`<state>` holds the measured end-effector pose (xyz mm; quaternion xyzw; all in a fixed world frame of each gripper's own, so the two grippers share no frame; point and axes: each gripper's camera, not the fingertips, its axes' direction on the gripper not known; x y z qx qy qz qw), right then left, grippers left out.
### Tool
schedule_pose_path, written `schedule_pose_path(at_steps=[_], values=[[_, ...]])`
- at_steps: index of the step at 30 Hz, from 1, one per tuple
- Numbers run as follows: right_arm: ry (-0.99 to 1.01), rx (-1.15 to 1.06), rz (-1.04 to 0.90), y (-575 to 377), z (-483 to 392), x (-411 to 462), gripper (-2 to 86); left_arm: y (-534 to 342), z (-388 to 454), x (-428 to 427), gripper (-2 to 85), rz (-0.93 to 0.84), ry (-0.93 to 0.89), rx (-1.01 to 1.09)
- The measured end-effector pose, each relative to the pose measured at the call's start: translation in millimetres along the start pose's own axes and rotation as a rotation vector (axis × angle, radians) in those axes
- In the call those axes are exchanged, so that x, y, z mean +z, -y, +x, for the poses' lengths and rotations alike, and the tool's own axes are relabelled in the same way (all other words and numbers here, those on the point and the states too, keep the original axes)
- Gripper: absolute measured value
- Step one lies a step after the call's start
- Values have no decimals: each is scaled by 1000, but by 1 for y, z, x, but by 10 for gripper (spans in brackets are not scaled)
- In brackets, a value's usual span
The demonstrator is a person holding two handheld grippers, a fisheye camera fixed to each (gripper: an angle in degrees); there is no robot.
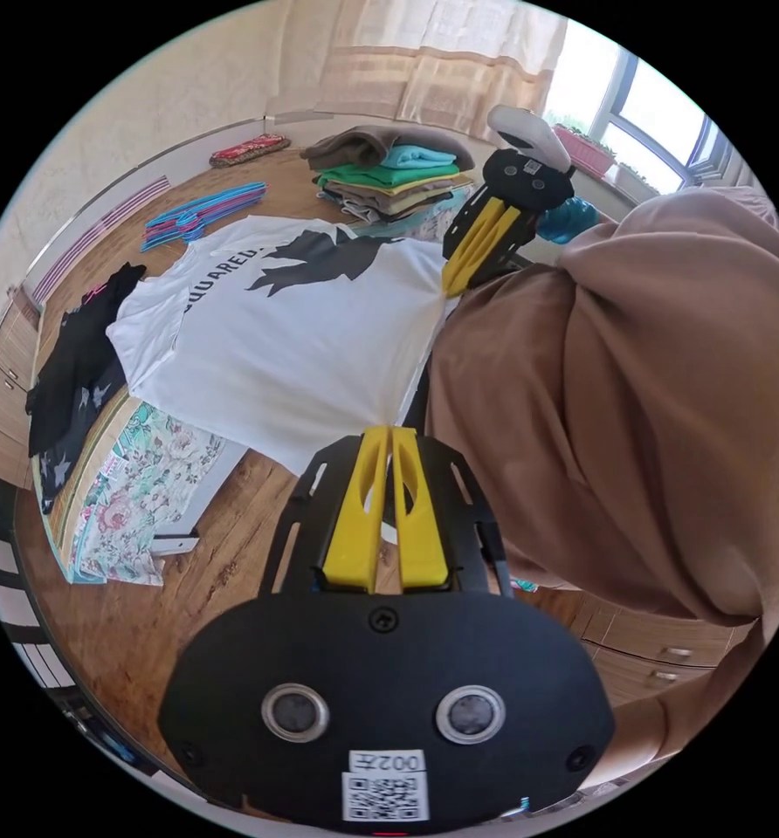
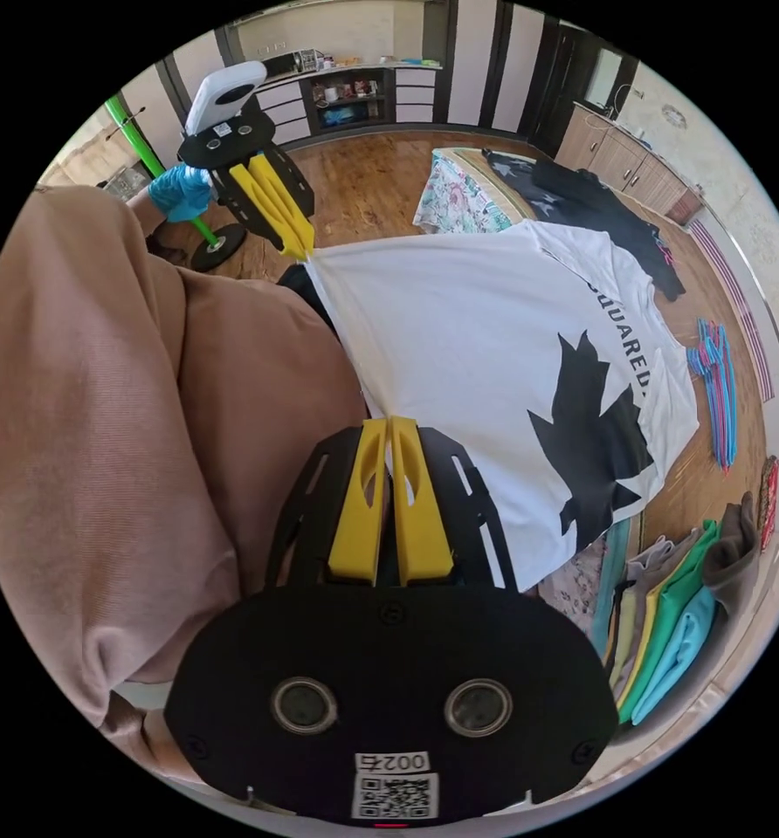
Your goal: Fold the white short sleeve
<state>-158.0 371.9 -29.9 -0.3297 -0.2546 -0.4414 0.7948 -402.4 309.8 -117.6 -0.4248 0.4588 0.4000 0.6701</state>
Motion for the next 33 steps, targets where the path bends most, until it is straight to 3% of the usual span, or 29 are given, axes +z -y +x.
schedule_pose_path(at_steps=[9,22,33], values=[[-44,81,3,-37,10,-5,47,-9,-17,13,-7,9,-14,-107],[-215,583,30,-173,37,-18,69,-53,-42,35,42,-41,68,-355],[-256,677,102,-199,35,-5,64,-69,-51,51,41,-58,65,-425]])
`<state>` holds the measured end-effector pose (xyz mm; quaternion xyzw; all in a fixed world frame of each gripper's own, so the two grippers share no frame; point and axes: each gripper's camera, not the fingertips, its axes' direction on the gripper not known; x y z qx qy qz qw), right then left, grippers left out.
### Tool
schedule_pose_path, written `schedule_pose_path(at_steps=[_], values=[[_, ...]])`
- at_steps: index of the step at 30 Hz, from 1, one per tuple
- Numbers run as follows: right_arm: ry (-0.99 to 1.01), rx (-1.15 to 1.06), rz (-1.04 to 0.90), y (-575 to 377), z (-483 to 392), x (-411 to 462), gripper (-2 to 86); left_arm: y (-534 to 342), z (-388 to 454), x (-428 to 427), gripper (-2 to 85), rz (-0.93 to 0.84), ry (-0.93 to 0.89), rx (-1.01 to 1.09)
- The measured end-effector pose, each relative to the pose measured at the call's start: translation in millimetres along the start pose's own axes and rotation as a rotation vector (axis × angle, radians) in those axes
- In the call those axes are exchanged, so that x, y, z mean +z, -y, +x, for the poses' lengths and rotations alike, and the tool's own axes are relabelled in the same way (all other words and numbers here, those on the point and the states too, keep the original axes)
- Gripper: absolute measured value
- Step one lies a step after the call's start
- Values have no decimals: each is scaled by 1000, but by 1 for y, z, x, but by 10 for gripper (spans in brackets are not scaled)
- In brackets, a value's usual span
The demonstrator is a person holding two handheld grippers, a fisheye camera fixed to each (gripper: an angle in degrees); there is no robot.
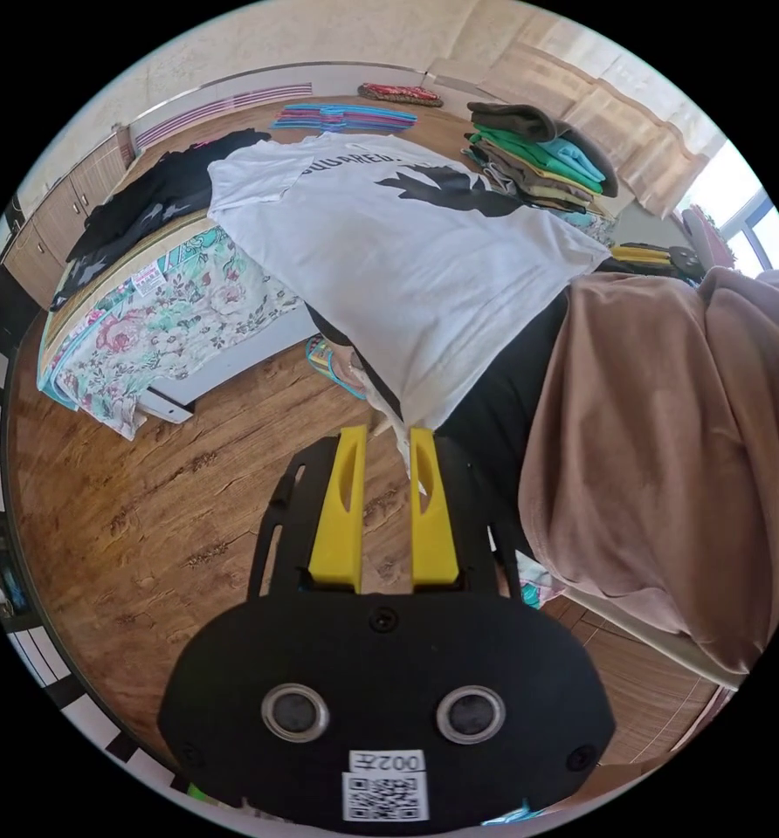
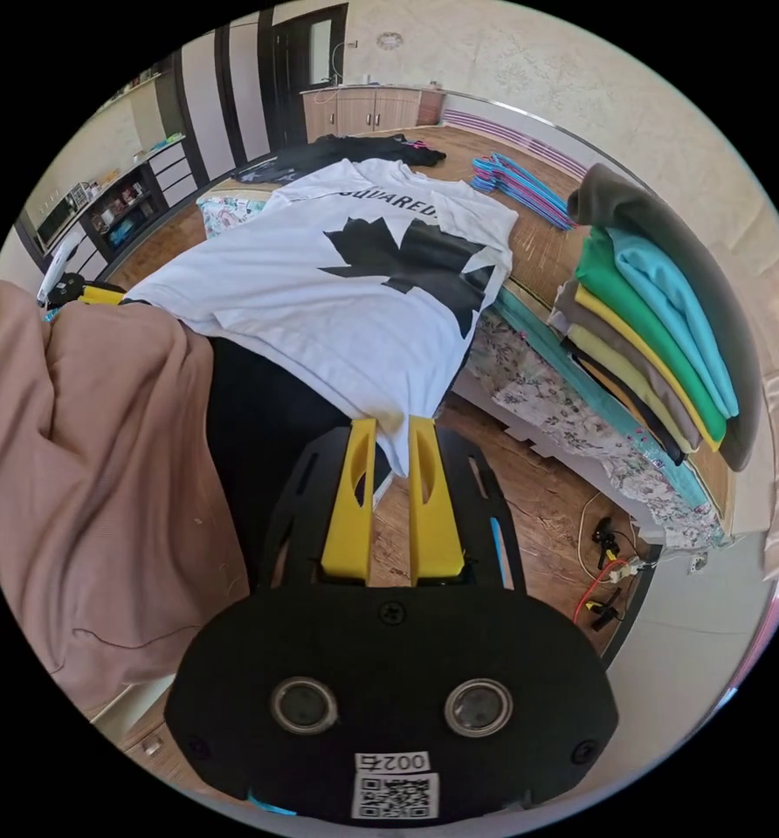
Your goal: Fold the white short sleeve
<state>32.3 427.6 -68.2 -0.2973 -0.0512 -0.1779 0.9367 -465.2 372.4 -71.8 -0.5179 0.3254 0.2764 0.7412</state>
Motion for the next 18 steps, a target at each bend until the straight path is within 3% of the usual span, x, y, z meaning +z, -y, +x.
schedule_pose_path(at_steps=[7,18], values=[[-98,57,-41,-14,6,10,37,-9,-3,1,41,19,-33,6],[-86,163,-7,-22,13,17,-5,-25,-6,-14,-6,86,-23,9]])
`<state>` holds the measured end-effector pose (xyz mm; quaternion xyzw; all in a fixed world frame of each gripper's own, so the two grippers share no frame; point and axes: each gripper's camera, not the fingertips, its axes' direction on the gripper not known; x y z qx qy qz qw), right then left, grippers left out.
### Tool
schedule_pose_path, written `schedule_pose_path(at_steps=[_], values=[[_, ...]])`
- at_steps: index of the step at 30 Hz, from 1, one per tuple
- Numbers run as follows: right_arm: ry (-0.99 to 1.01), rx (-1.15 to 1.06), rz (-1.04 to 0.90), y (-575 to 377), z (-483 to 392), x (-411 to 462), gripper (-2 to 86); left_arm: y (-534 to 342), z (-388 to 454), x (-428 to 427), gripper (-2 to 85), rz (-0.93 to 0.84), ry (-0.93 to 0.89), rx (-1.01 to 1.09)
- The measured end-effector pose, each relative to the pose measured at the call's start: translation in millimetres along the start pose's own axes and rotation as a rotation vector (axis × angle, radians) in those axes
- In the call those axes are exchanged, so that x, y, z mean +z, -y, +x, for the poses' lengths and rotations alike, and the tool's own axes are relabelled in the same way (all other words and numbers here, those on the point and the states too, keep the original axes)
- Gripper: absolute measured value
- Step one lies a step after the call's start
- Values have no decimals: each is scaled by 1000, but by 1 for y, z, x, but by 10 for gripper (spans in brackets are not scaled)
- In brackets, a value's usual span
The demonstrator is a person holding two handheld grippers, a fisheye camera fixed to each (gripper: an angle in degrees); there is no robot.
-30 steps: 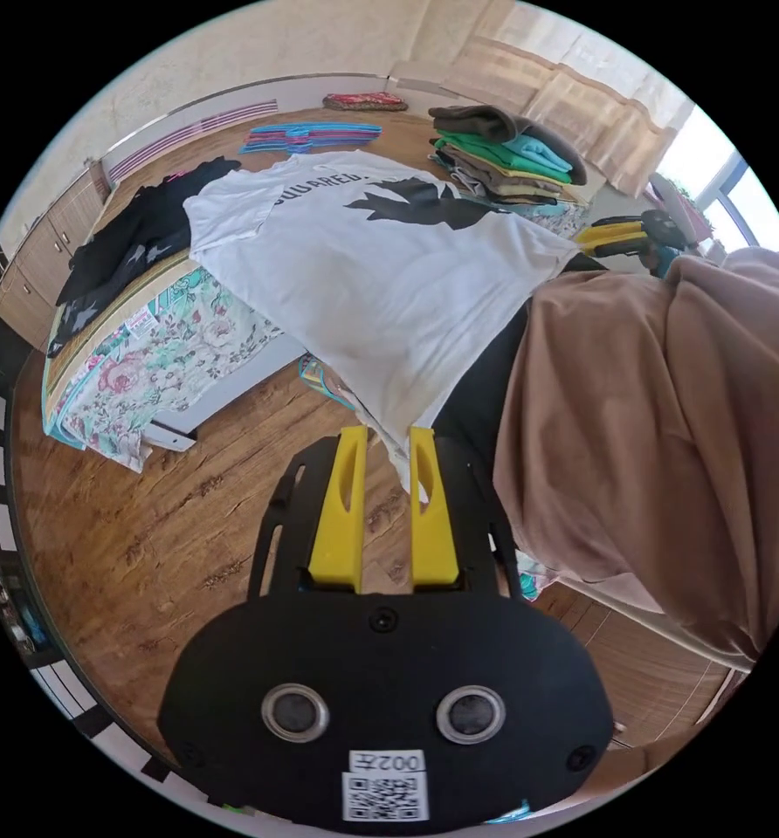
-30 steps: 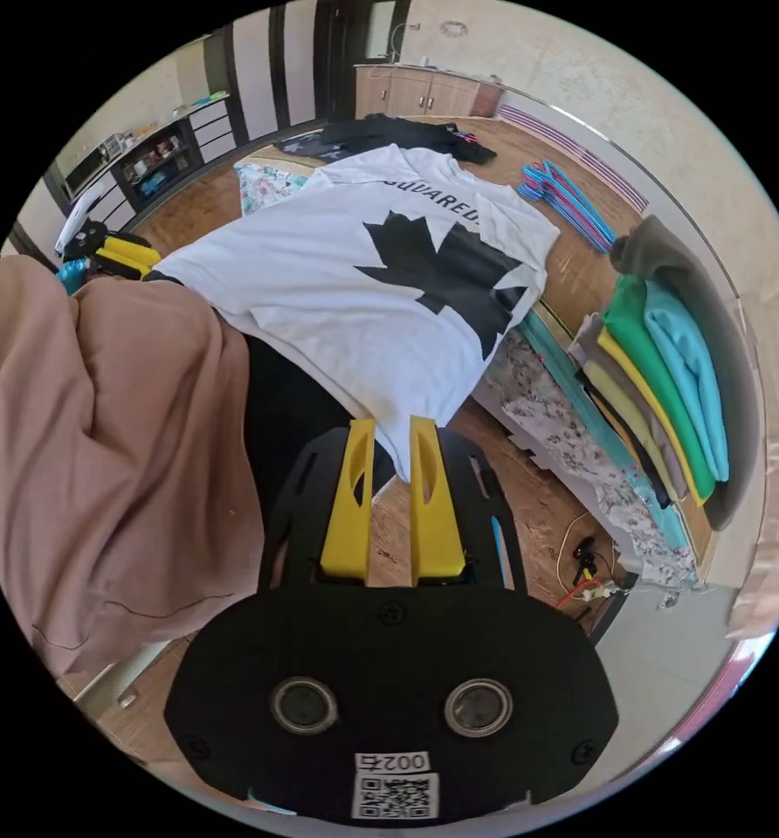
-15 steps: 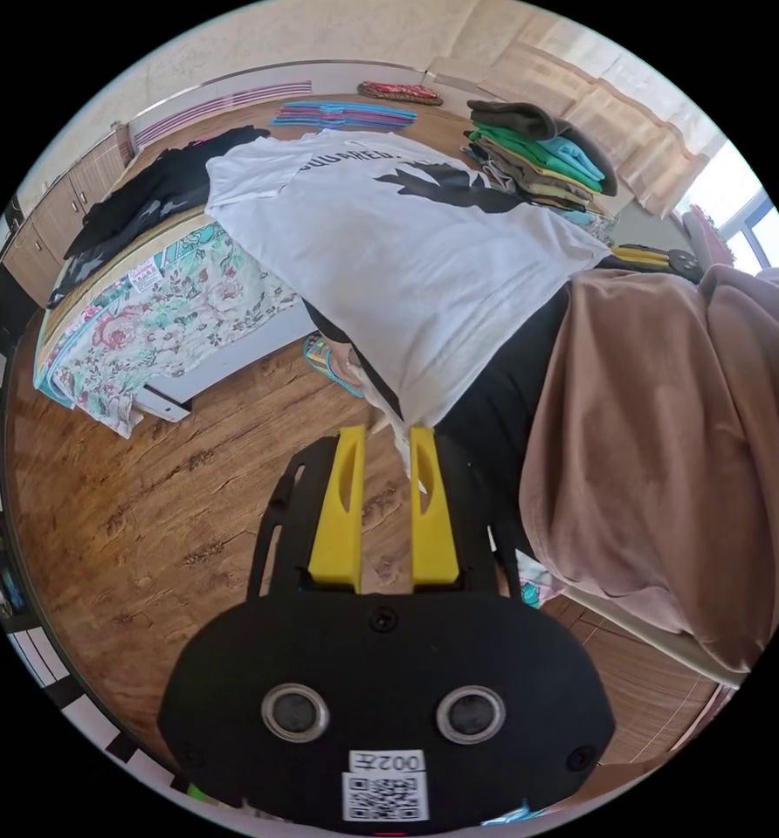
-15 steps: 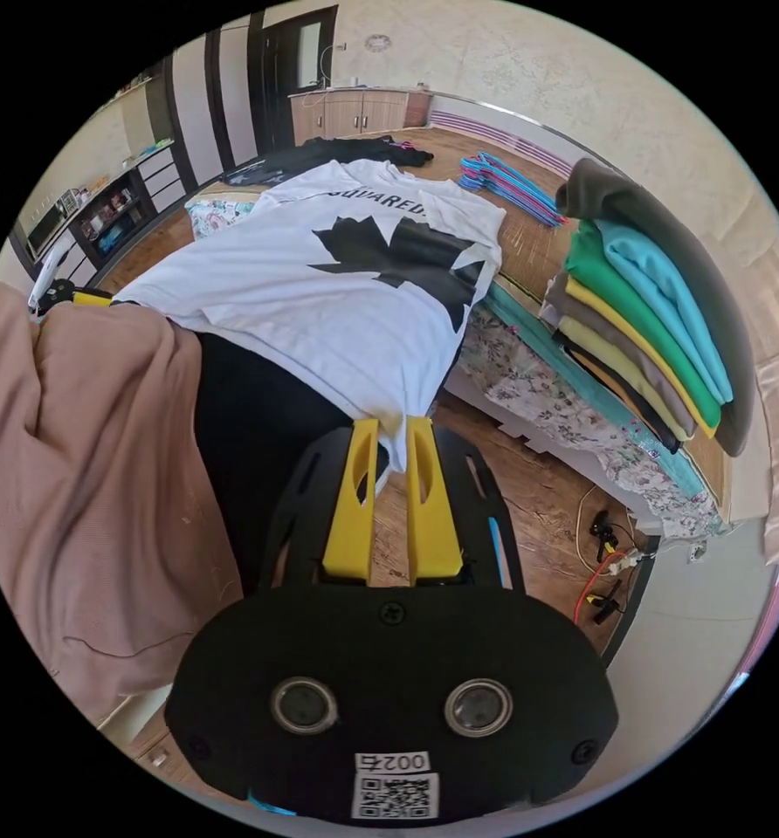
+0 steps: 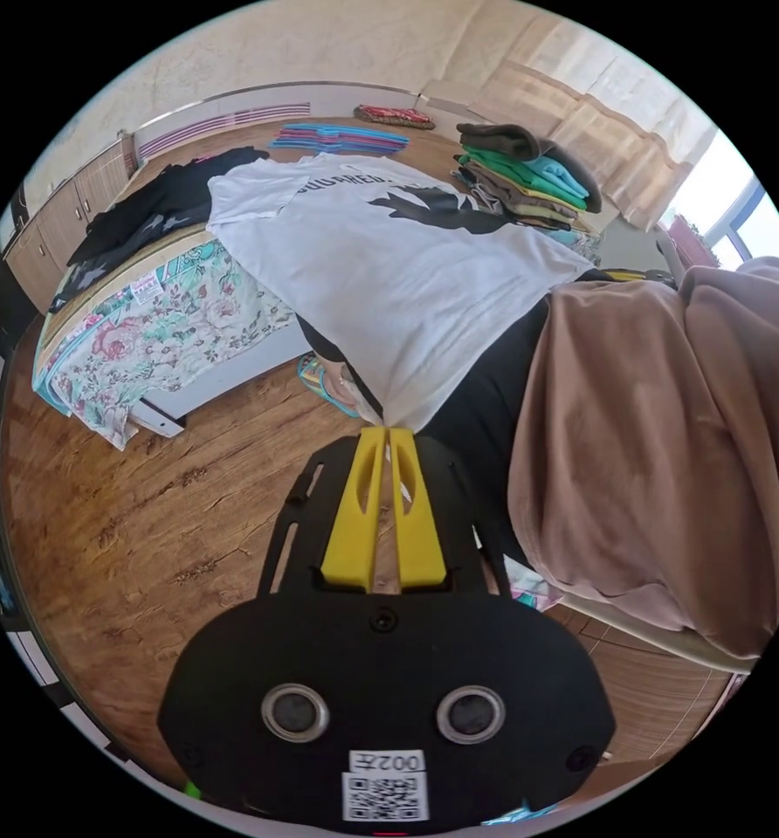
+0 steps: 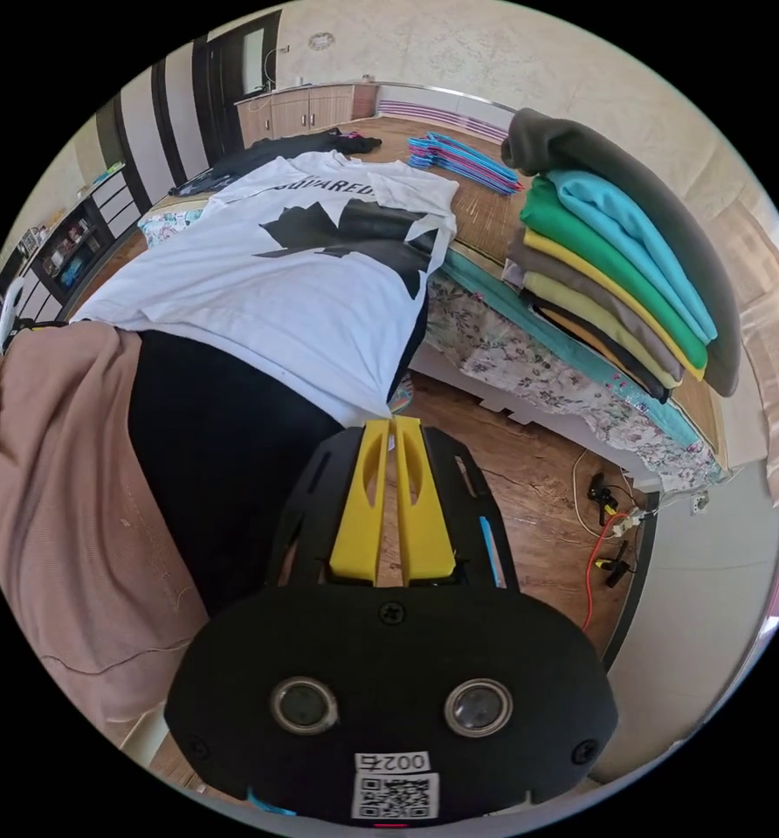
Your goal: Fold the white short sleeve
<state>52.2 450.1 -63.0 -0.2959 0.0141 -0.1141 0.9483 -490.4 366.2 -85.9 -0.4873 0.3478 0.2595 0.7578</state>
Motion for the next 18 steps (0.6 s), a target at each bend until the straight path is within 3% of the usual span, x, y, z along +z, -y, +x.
schedule_pose_path(at_steps=[10,18], values=[[-194,-26,166,5,-2,-47,-9,-15,-4,-79,-10,77,58,149],[-81,-55,71,3,0,-33,-9,-21,-1,-78,-10,-19,66,184]])
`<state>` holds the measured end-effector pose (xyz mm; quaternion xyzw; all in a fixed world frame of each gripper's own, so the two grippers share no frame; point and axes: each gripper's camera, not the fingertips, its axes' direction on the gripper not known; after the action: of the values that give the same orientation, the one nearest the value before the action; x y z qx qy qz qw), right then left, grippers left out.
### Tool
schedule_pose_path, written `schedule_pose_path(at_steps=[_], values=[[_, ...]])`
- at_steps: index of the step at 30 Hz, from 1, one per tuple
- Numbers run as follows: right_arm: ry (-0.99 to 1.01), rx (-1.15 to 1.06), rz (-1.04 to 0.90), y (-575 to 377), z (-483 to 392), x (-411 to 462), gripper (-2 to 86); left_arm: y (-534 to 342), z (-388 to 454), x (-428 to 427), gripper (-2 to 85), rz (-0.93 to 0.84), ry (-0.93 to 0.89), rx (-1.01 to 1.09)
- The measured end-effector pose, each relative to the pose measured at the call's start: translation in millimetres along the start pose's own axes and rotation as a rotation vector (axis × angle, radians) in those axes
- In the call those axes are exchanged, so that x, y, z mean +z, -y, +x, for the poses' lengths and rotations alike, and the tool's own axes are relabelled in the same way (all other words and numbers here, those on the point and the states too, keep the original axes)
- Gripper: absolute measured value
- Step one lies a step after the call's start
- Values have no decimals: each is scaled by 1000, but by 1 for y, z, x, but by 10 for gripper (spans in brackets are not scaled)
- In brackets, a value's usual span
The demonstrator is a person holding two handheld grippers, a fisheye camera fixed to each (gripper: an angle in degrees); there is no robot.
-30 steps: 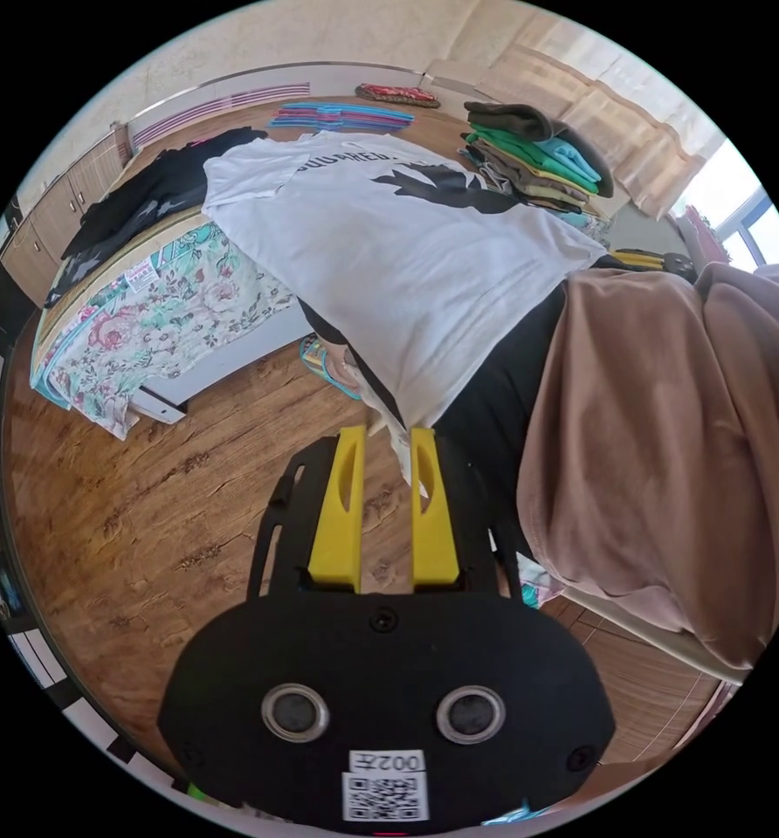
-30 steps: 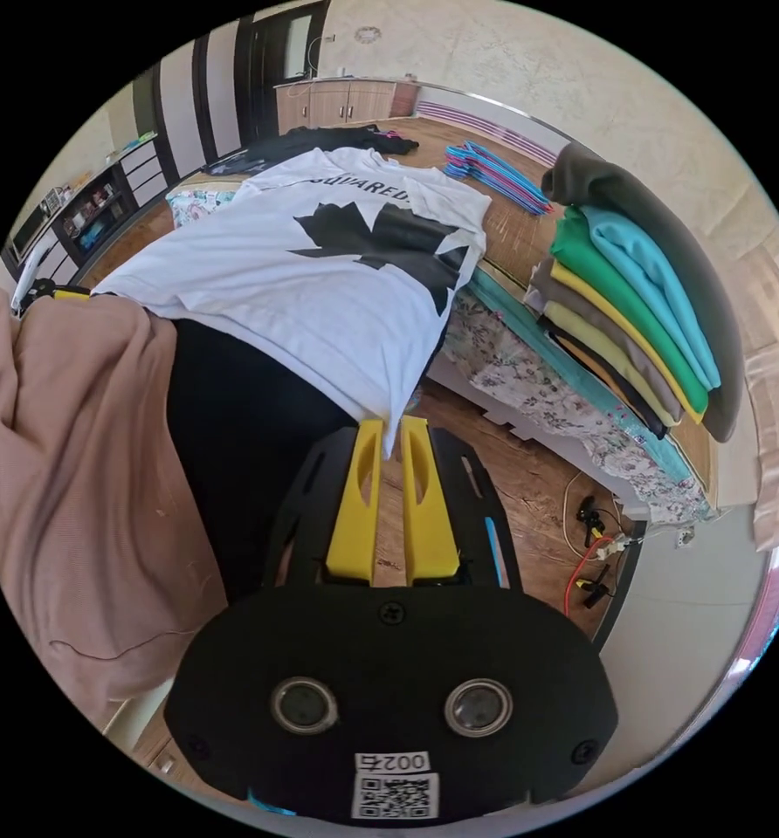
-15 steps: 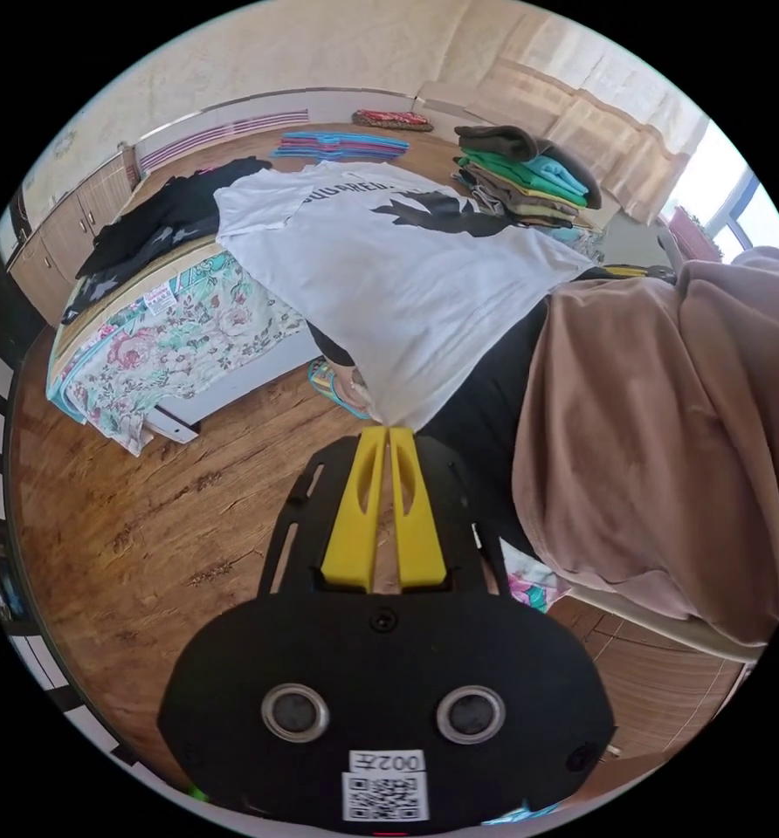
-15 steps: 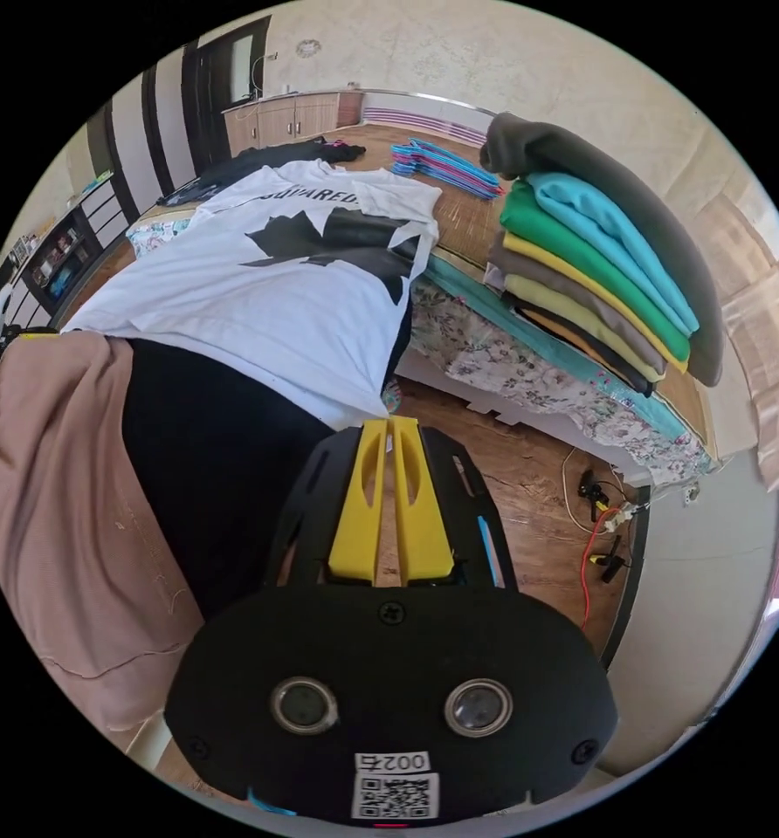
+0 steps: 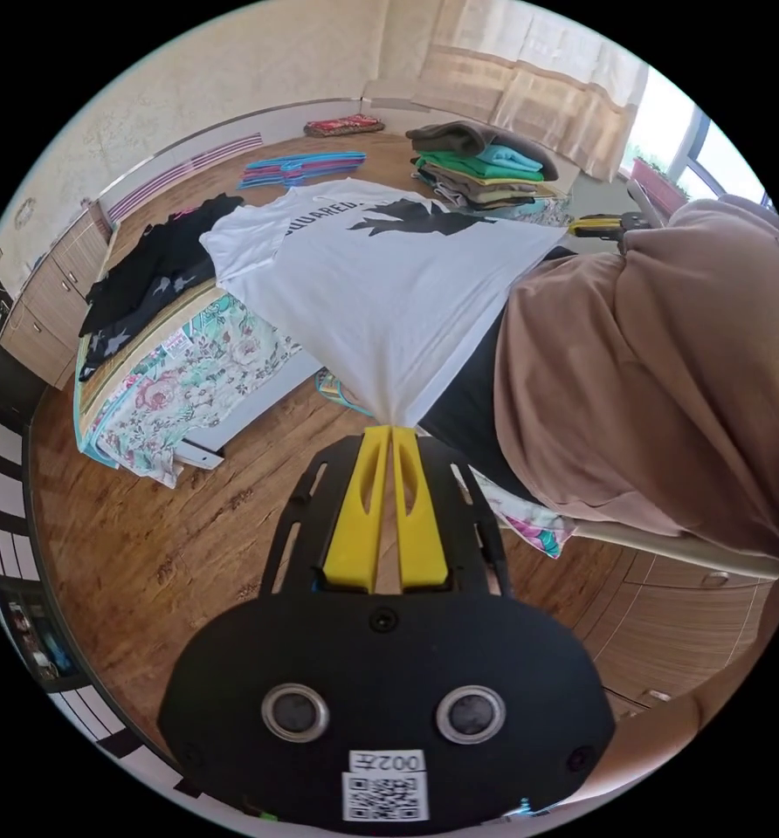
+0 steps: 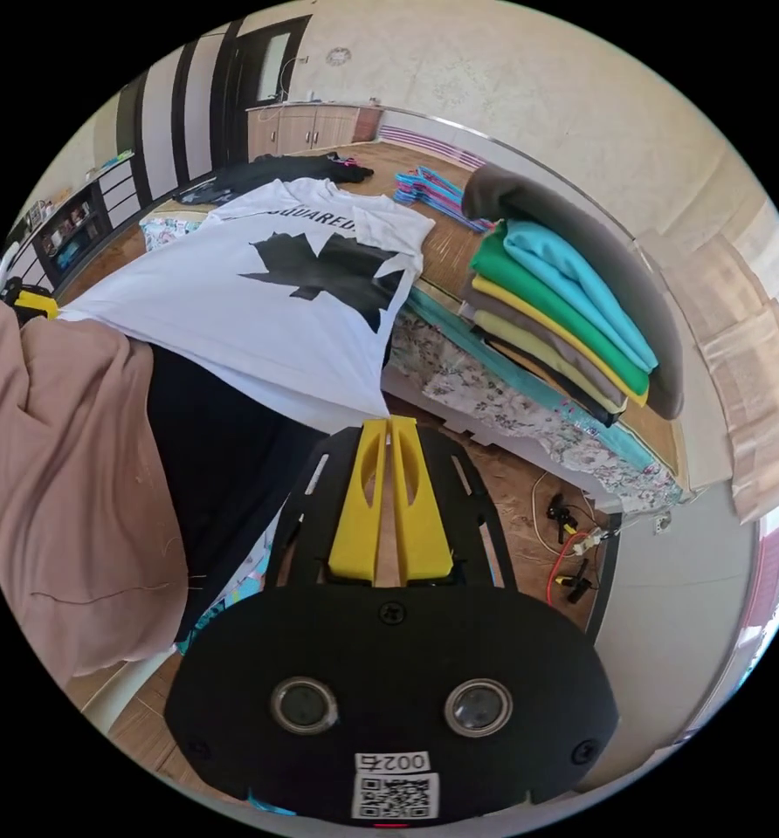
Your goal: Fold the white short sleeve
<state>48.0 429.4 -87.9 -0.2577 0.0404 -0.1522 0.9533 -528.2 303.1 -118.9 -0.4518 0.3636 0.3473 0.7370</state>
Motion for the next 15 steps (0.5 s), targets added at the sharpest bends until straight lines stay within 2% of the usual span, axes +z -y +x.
schedule_pose_path(at_steps=[7,12,15], values=[[160,12,-59,0,-5,20,-3,-9,-5,1,-10,8,-57,-64],[229,-111,-109,12,-7,11,32,-6,-5,-21,-10,21,-42,-50],[268,-159,-73,28,-10,-6,43,-2,-6,-38,-10,32,-41,-39]])
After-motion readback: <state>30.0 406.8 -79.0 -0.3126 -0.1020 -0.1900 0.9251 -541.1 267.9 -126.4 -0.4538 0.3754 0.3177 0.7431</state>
